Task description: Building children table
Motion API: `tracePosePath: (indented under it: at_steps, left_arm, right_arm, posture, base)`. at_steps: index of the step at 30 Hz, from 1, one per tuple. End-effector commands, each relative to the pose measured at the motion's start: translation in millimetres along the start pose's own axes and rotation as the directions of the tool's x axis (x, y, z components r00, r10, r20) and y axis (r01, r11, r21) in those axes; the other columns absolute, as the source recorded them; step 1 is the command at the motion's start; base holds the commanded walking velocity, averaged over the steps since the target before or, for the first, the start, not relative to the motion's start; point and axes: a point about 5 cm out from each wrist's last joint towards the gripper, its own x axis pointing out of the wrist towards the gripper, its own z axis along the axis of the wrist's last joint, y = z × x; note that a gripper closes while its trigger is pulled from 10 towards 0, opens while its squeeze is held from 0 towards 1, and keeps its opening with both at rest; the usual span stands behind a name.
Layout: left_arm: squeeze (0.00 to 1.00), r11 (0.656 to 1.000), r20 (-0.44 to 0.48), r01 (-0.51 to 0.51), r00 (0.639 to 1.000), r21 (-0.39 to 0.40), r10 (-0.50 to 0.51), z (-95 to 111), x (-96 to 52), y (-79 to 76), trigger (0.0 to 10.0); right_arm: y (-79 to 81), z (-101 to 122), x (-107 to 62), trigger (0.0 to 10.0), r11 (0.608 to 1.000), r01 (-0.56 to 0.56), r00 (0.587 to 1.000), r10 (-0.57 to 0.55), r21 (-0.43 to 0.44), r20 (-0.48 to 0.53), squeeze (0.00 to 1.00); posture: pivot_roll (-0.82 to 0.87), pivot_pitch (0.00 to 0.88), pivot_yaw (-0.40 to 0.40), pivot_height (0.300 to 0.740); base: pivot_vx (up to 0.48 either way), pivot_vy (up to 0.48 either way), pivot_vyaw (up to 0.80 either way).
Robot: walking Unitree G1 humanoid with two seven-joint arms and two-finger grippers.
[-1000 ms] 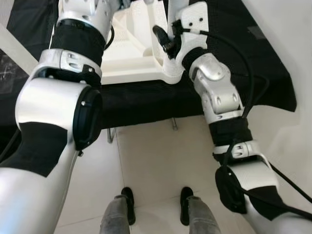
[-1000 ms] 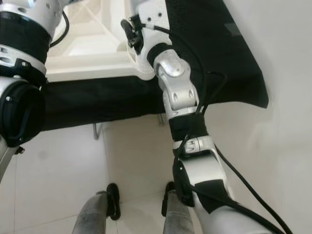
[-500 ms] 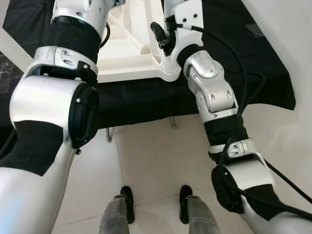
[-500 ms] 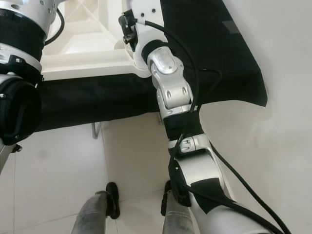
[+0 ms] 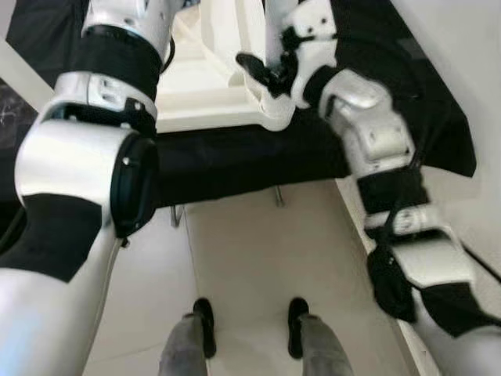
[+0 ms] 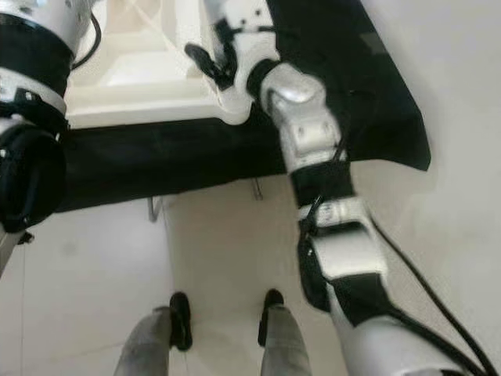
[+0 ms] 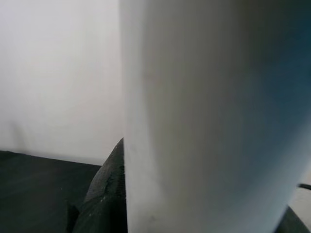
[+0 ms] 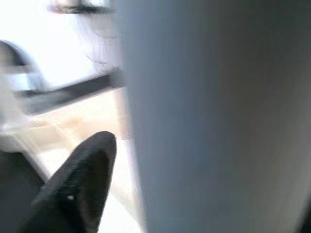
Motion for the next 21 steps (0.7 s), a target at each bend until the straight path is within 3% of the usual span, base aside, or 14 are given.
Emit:
tracePosePath:
  at_steps: [1, 2, 3, 9, 10, 11, 12, 21]
  left_arm:
    - [0.0, 0.993, 0.012, 0.119, 0.993, -0.014, -0.118, 2.0, 18.6, -14.7, 0.0]
    - [0.0, 0.992, 0.013, 0.124, 0.992, -0.017, -0.123, 1.8, 18.8, -15.1, 0.0]
    - [0.0, 0.992, 0.013, 0.128, 0.992, -0.017, -0.128, 1.8, 19.0, -15.6, 0.0]
    - [0.0, 0.989, 0.016, 0.147, 0.989, -0.019, -0.147, 4.0, 19.3, -17.0, 0.0]
    - [0.0, 0.988, 0.016, 0.152, 0.988, -0.018, -0.152, 4.4, 19.4, -17.4, 0.0]
    - [0.0, 0.988, 0.016, 0.155, 0.988, -0.019, -0.155, 4.5, 19.6, -17.7, 0.0]
    - [0.0, 0.987, 0.015, 0.158, 0.987, -0.019, -0.157, 4.5, 19.7, -17.9, 0.0]
    - [0.0, 0.986, 0.011, 0.165, 0.986, -0.019, -0.165, 3.7, 20.4, -18.8, 0.0]
  right_arm:
    - [10.9, 9.4, 8.1, 10.0, 0.992, -0.126, 0.99, 0.127, -0.017, 0.062, 1.0]
    - [10.6, 9.0, 7.0, 10.0, 0.979, -0.206, 0.977, 0.206, -0.012, 0.061, 0.6]
    - [9.9, 7.3, 7.0, 10.0, 0.966, -0.259, 0.965, 0.26, -0.023, 0.048, 0.0]
    - [11.7, 6.0, 11.9, 10.0, 0.917, -0.399, 0.916, 0.398, 0.024, 0.045, 0.0]
    - [13.7, 6.2, 12.3, 4.9, 0.897, -0.441, 0.897, 0.44, 0.023, 0.049, 0.0]
    - [14.8, 6.5, 12.8, 1.4, 0.885, -0.465, 0.885, 0.463, 0.026, 0.053, 0.0]
    - [15.7, 6.9, 13.5, 0.0, 0.877, -0.48, 0.877, 0.478, 0.033, 0.056, 0.0]
    - [12.9, 9.6, 14.6, 0.0, 0.858, -0.513, 0.858, 0.512, 0.01, 0.052, 0.0]
  posture:
    - [0.04, 0.363, -0.01, 0.74]
    - [0.04, 0.363, -0.01, 0.74]
    - [0.04, 0.364, -0.012, 0.74]
    - [0.06, 0.374, -0.009, 0.74]
    - [0.06, 0.376, -0.009, 0.74]
    - [0.06, 0.376, -0.009, 0.74]
    - [0.07, 0.377, -0.007, 0.74]
    - [0.07, 0.382, -0.004, 0.74]
  base:
    - [0.0, 0.0, 0.0]
    - [0.0, 0.0, 0.0]
    - [0.0, 0.0, 0.0]
    - [0.0, 0.0, 0.0]
    - [0.0, 0.0, 0.0]
    - [0.0, 0.0, 0.0]
    - [0.0, 0.0, 0.0]
    - [0.0, 0.0, 0.0]
